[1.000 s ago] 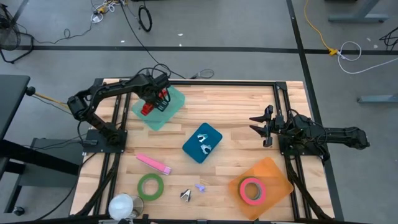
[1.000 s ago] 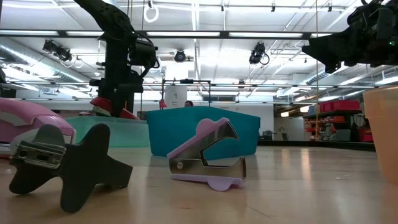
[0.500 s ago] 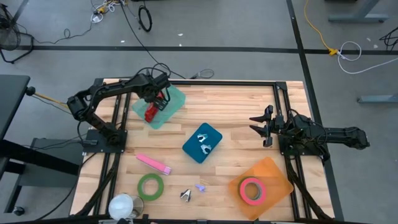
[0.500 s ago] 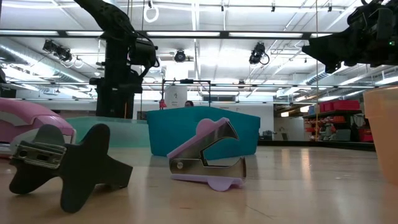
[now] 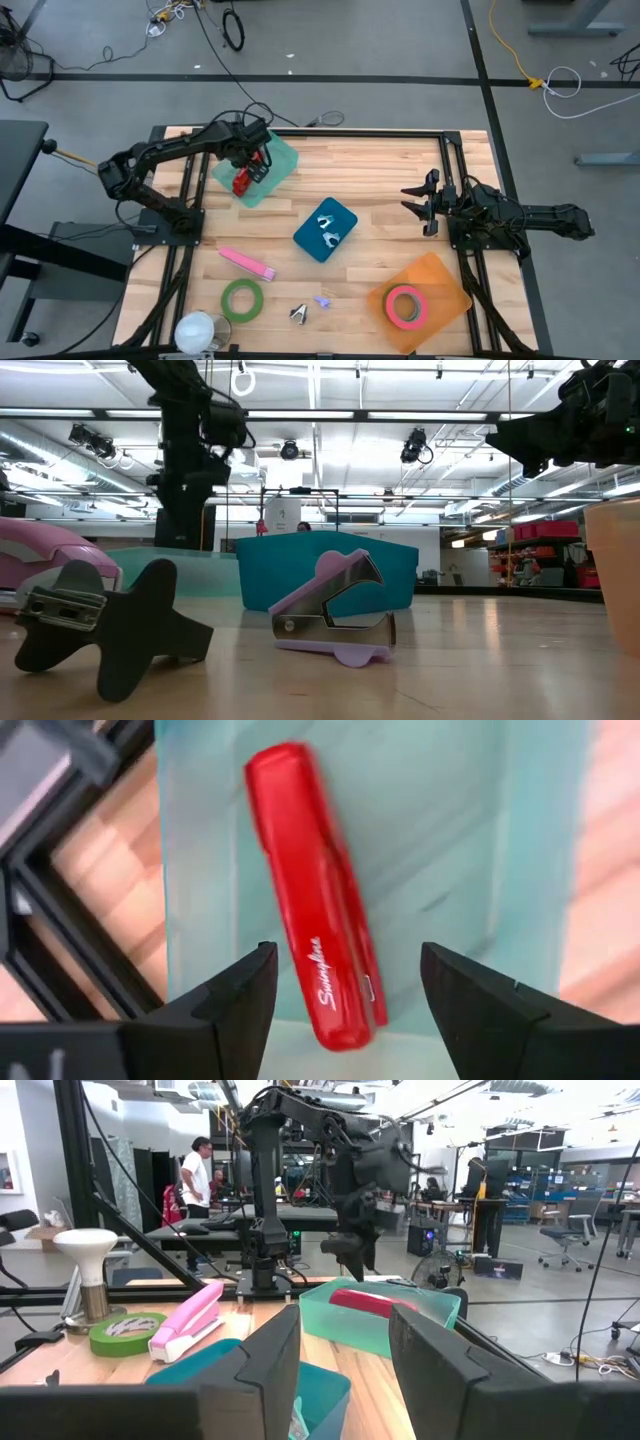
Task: Pick and place Stapler, Stapler remover, tape
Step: Put the pink stapler into the green bin
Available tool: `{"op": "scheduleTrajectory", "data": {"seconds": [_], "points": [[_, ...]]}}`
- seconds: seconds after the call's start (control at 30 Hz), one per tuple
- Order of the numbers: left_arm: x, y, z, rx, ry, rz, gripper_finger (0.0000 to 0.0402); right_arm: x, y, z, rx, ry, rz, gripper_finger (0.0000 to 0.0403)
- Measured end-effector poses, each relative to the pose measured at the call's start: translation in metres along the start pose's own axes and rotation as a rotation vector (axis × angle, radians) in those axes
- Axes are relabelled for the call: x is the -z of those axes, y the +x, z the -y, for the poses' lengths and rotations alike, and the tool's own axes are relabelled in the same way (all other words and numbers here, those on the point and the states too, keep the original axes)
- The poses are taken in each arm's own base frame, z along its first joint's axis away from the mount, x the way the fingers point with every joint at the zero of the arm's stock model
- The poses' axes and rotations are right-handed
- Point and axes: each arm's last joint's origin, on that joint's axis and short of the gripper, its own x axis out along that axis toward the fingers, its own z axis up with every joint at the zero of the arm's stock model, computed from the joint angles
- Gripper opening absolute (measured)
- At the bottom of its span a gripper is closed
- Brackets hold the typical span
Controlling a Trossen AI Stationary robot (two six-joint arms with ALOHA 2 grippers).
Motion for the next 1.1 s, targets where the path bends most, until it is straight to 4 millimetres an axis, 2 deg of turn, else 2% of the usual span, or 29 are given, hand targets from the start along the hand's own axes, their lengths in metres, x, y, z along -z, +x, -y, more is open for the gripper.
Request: {"op": "scheduleTrajectory", "data": {"seconds": [0.23, 0.5, 1.1], "points": [[0.016, -0.032, 0.017, 0.118, 0.208, 0.105, 0.0248, 0.000, 0.000, 0.000, 0.000, 0.000, 0.000, 0.0155], [0.043, -0.065, 0.045, 0.322, 0.450, 0.189, 0.0248, 0.000, 0.000, 0.000, 0.000, 0.000, 0.000, 0.0155], [0.113, -0.099, 0.111, 0.584, 0.900, 0.179, 0.0248, 0.000, 0.000, 0.000, 0.000, 0.000, 0.000, 0.0155]]}}
